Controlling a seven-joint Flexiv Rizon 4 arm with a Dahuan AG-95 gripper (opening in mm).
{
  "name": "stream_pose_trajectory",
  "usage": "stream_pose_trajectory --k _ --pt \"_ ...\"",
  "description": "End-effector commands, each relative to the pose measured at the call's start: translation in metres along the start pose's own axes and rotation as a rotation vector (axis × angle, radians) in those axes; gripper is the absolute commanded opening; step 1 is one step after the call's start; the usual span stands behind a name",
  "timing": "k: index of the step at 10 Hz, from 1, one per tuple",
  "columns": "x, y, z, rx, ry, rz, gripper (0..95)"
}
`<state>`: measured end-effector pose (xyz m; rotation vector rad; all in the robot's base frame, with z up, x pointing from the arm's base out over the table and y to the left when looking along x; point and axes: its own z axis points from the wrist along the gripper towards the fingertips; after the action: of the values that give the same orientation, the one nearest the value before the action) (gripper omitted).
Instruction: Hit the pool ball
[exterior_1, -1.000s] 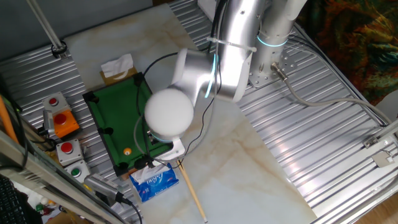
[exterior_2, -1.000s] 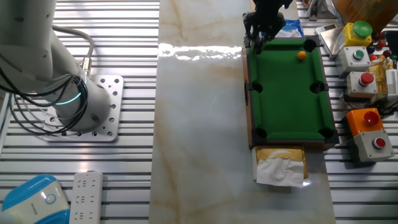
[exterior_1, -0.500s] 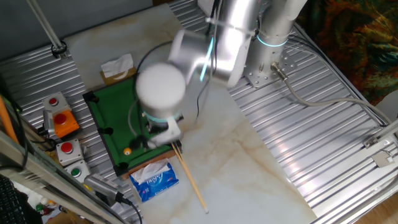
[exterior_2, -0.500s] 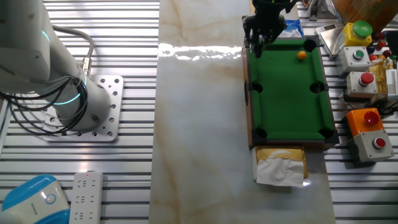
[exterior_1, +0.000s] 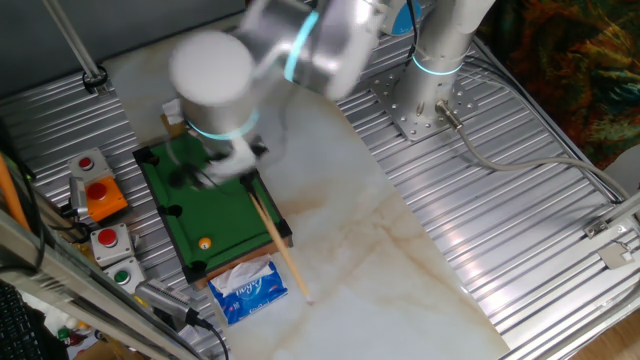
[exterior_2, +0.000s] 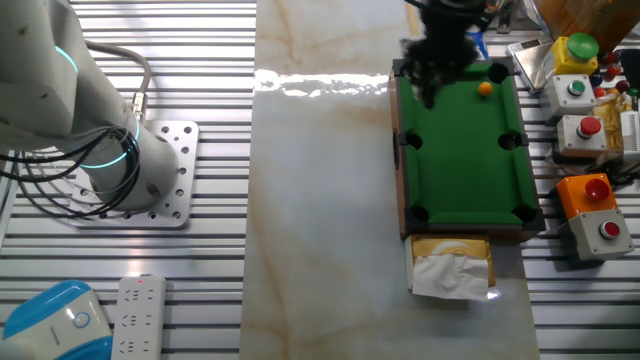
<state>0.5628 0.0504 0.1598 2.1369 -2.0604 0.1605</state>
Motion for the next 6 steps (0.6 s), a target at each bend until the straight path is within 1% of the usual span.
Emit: stream_pose_trajectory --k 1,2,3,5,6 --pt "0.0339 -0.0175 0.0092 0.003 -0.019 0.014 0.0" --pt "0.0421 -0.0206 0.0132 0.003 -0.017 0.014 0.0" --pt "0.0417 -0.0214 0.0150 0.006 -0.010 0.012 0.0" --pt "0.0412 -0.0231 0.0170 0.009 -0.010 0.028 0.0" --pt "0.0412 -0.0239 0.0169 0.004 -0.012 0.039 0.0"
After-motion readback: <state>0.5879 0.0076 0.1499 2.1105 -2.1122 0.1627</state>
